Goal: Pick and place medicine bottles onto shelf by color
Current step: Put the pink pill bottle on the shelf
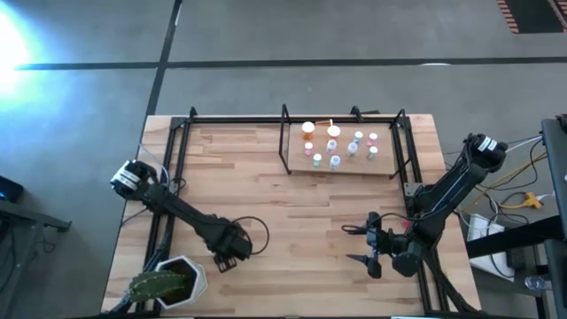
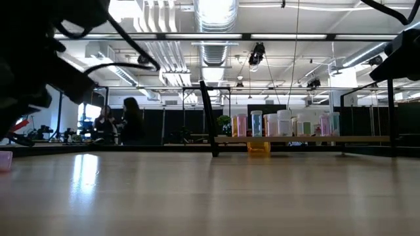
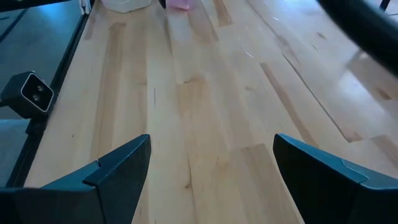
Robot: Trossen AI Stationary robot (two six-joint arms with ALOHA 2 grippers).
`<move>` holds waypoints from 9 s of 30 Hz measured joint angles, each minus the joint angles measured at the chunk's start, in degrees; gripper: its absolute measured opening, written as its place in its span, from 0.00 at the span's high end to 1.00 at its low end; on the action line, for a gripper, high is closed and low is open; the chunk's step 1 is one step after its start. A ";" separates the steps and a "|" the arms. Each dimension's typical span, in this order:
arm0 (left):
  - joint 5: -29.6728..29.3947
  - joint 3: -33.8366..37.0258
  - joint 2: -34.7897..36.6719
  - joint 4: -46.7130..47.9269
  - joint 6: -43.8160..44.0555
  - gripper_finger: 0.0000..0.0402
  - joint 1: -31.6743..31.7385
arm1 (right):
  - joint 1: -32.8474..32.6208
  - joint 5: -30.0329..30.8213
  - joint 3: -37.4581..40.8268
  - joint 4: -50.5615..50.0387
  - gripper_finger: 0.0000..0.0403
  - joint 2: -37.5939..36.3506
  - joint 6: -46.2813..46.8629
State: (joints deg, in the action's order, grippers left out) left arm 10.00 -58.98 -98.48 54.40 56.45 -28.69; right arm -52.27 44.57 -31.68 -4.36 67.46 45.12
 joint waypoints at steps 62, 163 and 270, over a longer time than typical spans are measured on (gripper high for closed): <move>1.12 -13.15 -18.88 -55.01 -17.73 0.85 22.54 | 3.90 4.92 -8.50 13.12 0.18 23.36 -14.45; -42.03 19.10 7.65 -66.44 -15.44 0.47 4.98 | 66.25 -17.66 30.99 53.44 0.75 -10.75 -34.78; -41.99 19.10 7.65 -67.66 -16.79 0.47 4.98 | 37.77 -35.38 -23.69 -36.76 0.48 16.57 -21.59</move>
State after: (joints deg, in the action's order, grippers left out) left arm -31.99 -39.88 -90.83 -13.26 39.66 -23.70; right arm -14.50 9.19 -55.37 -41.11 84.03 23.54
